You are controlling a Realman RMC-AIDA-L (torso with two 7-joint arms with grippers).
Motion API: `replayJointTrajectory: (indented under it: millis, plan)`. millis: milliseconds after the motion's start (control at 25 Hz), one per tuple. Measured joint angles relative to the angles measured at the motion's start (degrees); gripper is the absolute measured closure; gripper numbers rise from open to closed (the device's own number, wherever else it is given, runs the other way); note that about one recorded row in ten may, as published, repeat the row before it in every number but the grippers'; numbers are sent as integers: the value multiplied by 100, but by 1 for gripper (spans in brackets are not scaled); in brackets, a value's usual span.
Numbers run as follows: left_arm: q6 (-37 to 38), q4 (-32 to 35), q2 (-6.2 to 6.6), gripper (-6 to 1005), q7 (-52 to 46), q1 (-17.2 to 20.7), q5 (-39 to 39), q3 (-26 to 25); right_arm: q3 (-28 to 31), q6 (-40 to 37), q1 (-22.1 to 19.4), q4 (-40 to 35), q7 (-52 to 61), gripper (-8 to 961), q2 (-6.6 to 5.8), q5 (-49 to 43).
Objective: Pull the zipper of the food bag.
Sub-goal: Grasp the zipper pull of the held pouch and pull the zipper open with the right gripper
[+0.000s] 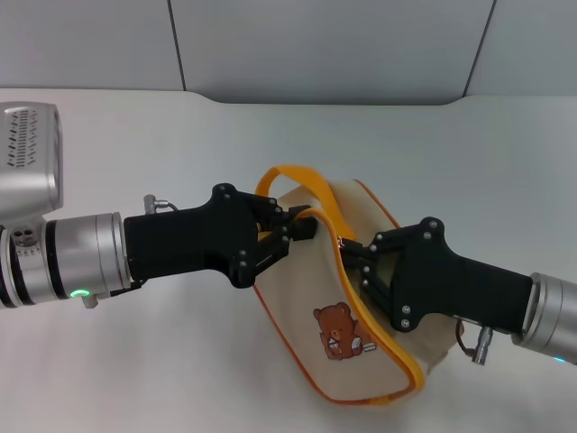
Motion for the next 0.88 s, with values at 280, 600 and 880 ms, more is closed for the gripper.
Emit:
replayJointTrajectory:
  millis: [280,600,880]
  plan:
    - [9,0,0,931,10,31,-2,-2,-2,80,24,-9,320,953,-20,-1]
    - [-32,1,1,932,11,54,-12,-79,-131,-419,-231,-570,923,952,-56,-428]
    - [-170,2,21,932,9,64,-17,-273,-312,-1584,-903,-2132,2425,953,-57,-1241]
